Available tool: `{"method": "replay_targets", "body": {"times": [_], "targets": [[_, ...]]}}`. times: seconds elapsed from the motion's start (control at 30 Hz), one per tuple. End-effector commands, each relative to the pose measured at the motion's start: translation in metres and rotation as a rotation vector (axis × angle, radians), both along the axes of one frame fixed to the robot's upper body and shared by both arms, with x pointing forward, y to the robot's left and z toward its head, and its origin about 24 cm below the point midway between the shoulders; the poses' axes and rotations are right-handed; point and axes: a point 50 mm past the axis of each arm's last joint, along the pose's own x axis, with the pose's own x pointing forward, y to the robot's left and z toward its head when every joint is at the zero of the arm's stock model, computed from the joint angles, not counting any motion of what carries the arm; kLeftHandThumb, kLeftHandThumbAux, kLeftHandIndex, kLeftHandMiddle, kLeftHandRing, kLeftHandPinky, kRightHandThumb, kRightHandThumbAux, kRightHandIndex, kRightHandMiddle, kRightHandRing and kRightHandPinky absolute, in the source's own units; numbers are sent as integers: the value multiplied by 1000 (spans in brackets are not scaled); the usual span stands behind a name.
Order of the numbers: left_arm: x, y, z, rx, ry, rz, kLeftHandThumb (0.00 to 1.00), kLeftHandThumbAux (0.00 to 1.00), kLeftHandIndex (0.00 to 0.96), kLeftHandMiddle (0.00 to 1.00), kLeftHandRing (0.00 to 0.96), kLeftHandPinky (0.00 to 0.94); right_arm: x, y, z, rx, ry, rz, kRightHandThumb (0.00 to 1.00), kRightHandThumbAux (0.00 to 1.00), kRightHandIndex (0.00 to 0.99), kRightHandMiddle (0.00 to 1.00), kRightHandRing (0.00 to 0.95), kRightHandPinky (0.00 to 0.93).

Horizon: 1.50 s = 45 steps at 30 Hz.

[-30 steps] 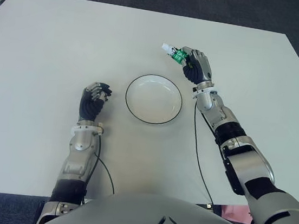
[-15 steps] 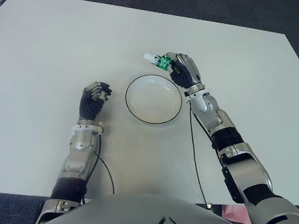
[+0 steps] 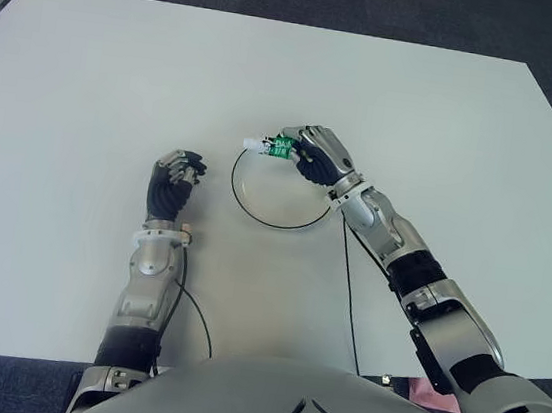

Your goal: Put the toothpaste on the table into the plate.

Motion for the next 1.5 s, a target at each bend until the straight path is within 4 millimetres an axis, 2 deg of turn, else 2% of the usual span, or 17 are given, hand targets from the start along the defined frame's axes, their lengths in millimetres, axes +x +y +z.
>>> {"method": "replay_targets", "body": {"times": [0.03, 0.13, 0.2, 0.3, 0.37, 0.47, 0.5, 0.57, 0.67, 0.77, 0.87, 0.97, 1.17, 1.5], "targets": [[-22, 1, -35, -39, 208, 38, 708, 721, 431, 496, 494, 495, -5, -4, -4, -60, -2, 39, 852, 678, 398, 555, 868, 886], [-22, 0, -34, -44, 204, 37, 708, 721, 430, 495, 493, 496, -6, -8, -7, -90, -6, 46, 852, 678, 399, 557, 864, 874], [-21, 0, -34, -45, 204, 37, 708, 722, 430, 496, 494, 499, -5, -10, -9, -118, 1, 49, 850, 677, 399, 553, 828, 818], [-21, 0, -34, -45, 204, 35, 709, 722, 430, 499, 496, 504, -5, -12, -11, -139, 21, 47, 846, 677, 395, 539, 757, 727], [-21, -1, -34, -44, 204, 33, 709, 722, 430, 501, 497, 504, -4, -13, -13, -157, 37, 45, 843, 675, 411, 505, 638, 625], [-22, -1, -34, -41, 205, 32, 709, 722, 429, 500, 496, 501, -4, -15, -14, -194, 52, 52, 653, 574, 267, 368, 431, 463], [-22, -1, -34, -39, 206, 31, 709, 722, 429, 500, 496, 502, -4, -19, -12, -223, 53, 60, 610, 569, 230, 328, 389, 427], [-21, -1, -34, -34, 209, 29, 709, 722, 429, 501, 499, 507, -7, -24, -6, -261, 51, 73, 463, 561, 113, 193, 258, 316], [-21, 0, -34, -30, 211, 29, 710, 722, 429, 499, 501, 511, -9, -25, 0, -282, 48, 80, 362, 553, 37, 74, 130, 191], [-21, 0, -35, -28, 212, 28, 710, 721, 430, 499, 504, 511, -11, -24, 1, -302, 47, 81, 318, 537, 12, 24, 46, 88], [-21, 0, -35, -28, 208, 26, 711, 720, 431, 500, 505, 506, -12, -25, 1, -316, 45, 84, 283, 505, 3, 7, 15, 28], [-21, 0, -34, -25, 201, 27, 710, 720, 431, 502, 504, 502, -13, -25, 1, -328, 49, 92, 235, 477, 1, 2, 4, 9], [-21, 1, -34, -26, 205, 30, 708, 721, 430, 502, 498, 502, -15, -26, 2, -338, 61, 108, 167, 427, 0, 0, 0, 0], [-22, 3, -35, -34, 207, 28, 707, 721, 430, 502, 504, 508, -18, -27, 6, -333, 63, 121, 129, 391, 0, 0, 0, 0]]}}
